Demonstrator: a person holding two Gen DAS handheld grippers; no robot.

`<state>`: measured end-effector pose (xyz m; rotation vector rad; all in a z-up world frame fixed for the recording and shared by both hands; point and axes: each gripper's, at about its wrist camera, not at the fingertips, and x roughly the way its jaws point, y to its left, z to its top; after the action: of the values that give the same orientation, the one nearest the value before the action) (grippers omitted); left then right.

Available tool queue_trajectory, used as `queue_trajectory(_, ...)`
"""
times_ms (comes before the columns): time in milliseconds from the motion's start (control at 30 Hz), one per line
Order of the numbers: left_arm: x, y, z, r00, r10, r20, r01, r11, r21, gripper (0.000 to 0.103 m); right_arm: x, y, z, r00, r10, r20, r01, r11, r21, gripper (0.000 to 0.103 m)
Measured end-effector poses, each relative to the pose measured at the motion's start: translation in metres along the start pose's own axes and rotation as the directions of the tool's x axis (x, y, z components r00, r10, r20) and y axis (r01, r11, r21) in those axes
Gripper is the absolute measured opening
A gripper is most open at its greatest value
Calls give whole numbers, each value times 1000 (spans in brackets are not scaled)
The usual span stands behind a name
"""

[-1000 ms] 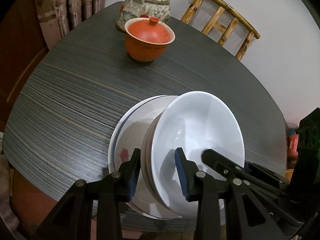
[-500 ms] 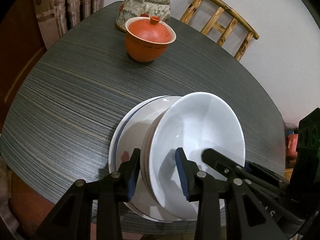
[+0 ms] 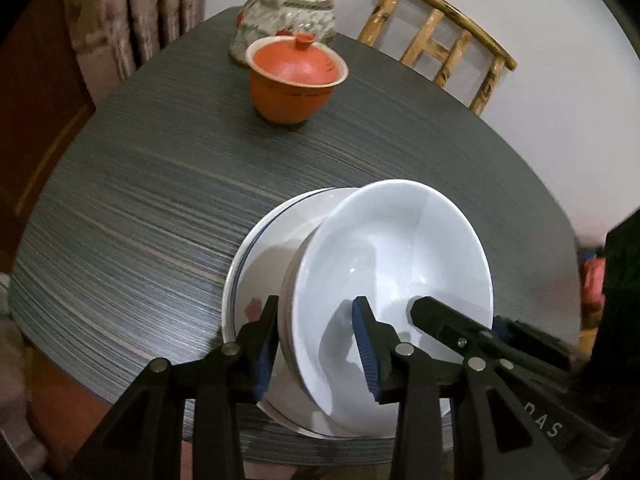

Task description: Organize plates and bowls

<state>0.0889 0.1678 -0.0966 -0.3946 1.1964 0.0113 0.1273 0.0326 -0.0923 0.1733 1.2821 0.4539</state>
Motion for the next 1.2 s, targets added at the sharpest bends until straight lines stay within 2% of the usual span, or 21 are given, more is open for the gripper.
queue_trajectory(167,-6,-2,-3,1000,23,9,-23,1000,9,36,-1,2,0,1000,-5,11,5,1000,-3,29)
queue_trajectory(300,-11,-3,-4,999,43,17,-43,999,15,36,-6,6,-1,999,-13,29,14,1000,-11,43)
queue_trajectory(500,-23,-6,-11,997,74,35,-75,996,41,39,-14,7,-4,998,-27,53,28,1000,-14,53)
queue_trajectory(767,-46,-10,-23,992,102,75,-106,993,56,42,-32,6,-15,995,-36,89,37,999,-12,55)
queue_trajectory(867,-54,-12,-31,990,106,89,-112,992,61,42,-41,8,-21,993,-49,109,52,998,-23,61)
queue_trajectory(1200,-80,-15,-62,976,158,153,-171,983,73,43,-69,15,-50,982,-84,169,95,994,-59,68)
